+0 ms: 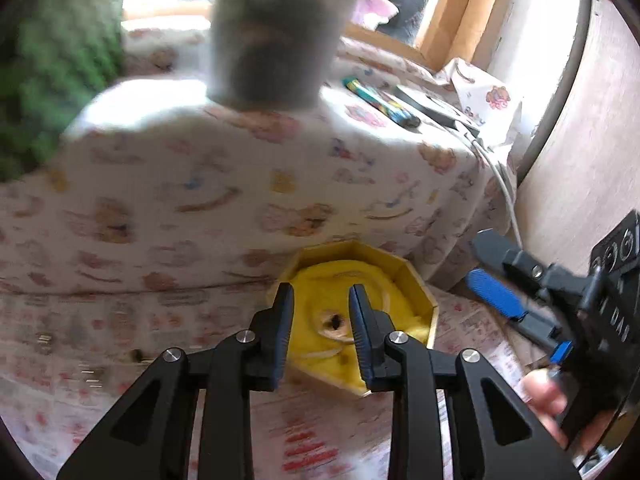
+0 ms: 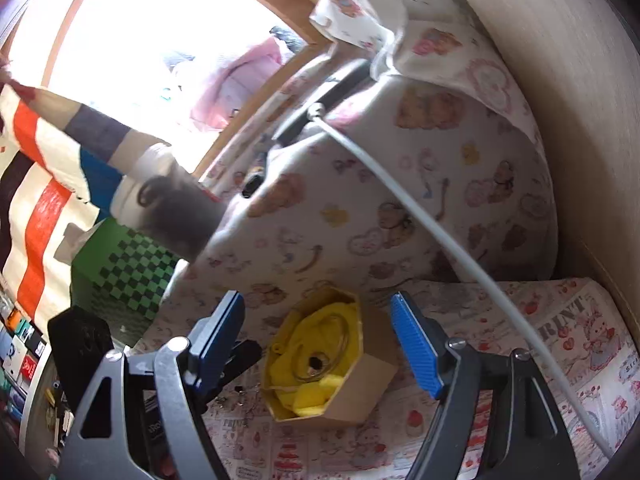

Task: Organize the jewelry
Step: 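Drop the earring into the gold box with the left tool while the right tool drops the bangle in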

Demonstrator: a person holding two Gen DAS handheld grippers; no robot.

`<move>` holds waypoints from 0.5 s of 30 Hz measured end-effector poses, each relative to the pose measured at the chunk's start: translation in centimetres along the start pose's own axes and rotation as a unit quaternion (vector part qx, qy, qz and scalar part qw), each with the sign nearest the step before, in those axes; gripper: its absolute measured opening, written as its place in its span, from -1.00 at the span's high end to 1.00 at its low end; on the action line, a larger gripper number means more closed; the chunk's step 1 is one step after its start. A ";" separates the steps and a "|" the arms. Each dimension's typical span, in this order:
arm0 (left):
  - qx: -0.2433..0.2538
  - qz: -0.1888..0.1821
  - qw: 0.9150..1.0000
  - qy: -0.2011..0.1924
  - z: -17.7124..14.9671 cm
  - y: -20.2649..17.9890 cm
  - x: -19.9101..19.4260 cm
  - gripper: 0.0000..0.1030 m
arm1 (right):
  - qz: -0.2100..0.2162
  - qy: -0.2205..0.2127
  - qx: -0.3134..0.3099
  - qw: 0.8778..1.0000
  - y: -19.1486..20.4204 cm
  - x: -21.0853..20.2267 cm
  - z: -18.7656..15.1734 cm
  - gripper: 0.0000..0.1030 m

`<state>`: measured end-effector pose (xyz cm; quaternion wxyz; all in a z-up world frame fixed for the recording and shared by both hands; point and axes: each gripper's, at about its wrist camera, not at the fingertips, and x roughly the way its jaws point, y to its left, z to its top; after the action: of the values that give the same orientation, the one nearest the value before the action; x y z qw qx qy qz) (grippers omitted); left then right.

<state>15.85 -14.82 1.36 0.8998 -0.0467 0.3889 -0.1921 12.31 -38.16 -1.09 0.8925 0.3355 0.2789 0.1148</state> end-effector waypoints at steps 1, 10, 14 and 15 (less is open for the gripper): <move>0.007 0.013 1.000 -0.011 -0.1 0.3 -1.0 0.41 | 0.000 -0.001 -0.006 1.000 0.4 -0.1 -0.1 -0.46; 0.053 0.134 0.981 -0.131 -2.7 3.3 -9.2 -0.64 | -0.030 -0.011 -0.081 0.996 4.0 -0.1 -2.0 -0.53; 0.048 0.133 0.979 -0.146 -4.2 5.1 -10.3 -0.89 | -0.062 -0.019 -0.129 0.989 5.5 0.3 -3.3 -0.59; 0.046 0.131 0.979 -0.153 -4.4 5.5 -10.4 -0.93 | -0.075 -0.024 -0.148 0.986 6.1 0.5 -3.8 -0.61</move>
<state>7.91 -5.47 4.12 0.9672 0.0168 0.2401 -0.0811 10.45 -31.39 0.36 0.9448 0.1801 0.2620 0.0797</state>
